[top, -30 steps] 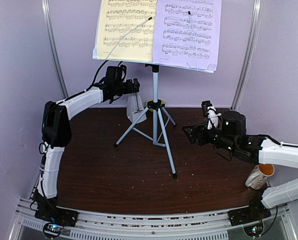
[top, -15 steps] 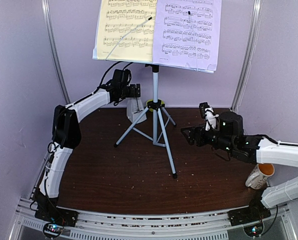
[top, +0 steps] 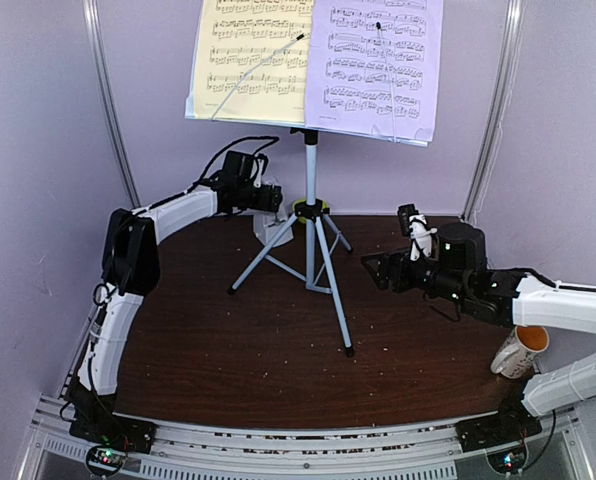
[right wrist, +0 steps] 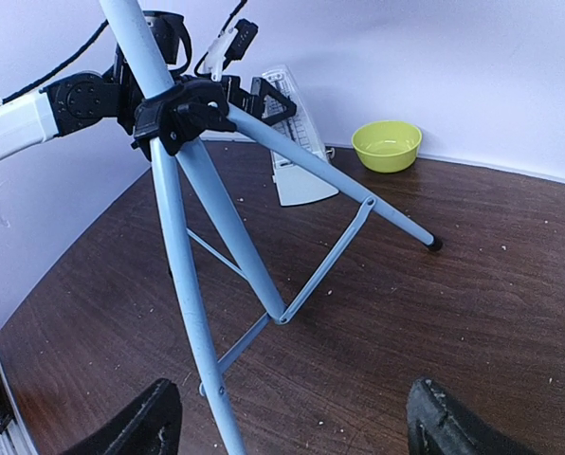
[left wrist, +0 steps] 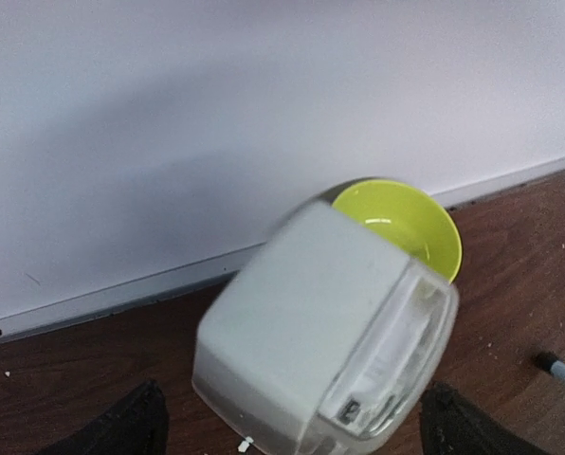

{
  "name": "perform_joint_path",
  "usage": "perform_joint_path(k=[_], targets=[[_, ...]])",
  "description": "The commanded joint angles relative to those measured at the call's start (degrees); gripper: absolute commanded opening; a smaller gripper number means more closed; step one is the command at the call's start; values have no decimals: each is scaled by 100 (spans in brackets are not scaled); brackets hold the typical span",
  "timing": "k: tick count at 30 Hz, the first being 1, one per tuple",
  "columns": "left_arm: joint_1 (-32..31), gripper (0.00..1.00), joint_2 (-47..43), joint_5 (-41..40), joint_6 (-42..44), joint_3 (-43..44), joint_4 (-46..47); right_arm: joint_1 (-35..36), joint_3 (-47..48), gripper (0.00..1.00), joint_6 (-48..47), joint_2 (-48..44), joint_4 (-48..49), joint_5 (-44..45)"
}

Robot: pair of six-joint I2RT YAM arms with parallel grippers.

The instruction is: Set up the instrument practice props

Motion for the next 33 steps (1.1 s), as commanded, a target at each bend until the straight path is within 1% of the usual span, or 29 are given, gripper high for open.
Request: perform_joint_path(k=[1, 4, 8, 10, 11, 12, 15, 19, 23, 26, 30, 33], targets=[[195, 92, -501, 846, 657, -239, 242, -26, 140, 83, -76, -140, 4, 53], [284, 88, -731, 962, 839, -699, 349, -35, 149, 83, -115, -129, 12, 30], [472, 78, -1069, 1444, 820, -1468, 878, -49, 178, 83, -140, -96, -3, -30], [554, 74, -1143, 1685, 788, -1652, 1140, -61, 167, 83, -128, -105, 3, -31], [564, 74, -1145, 1827, 812, -1682, 1235, -66, 161, 83, -133, -114, 16, -32], [568, 76, -1142, 1940, 868, -1686, 1304, -70, 160, 83, -134, -127, 7, -28], [568, 84, -1137, 2268, 1024, -1655, 1560, -77, 136, 83, -139, -159, -18, -24], [566, 93, -1035, 2191, 934, -1403, 1660, -88, 106, 83, -152, -176, -31, -20], [570, 94, -690, 2562, 1068, -840, 1607, -106, 118, 83, -165, -162, -50, -43], [609, 94, -188, 2812, 1262, -153, 1433, -112, 205, 83, -223, -203, -229, -74], [708, 94, 306, 3216, 1120, 465, 1473, -146, 201, 83, -343, -398, -450, 9], [732, 94, 536, 3290, 1123, 798, 1435, -175, 191, 83, -400, -488, -554, 65]])
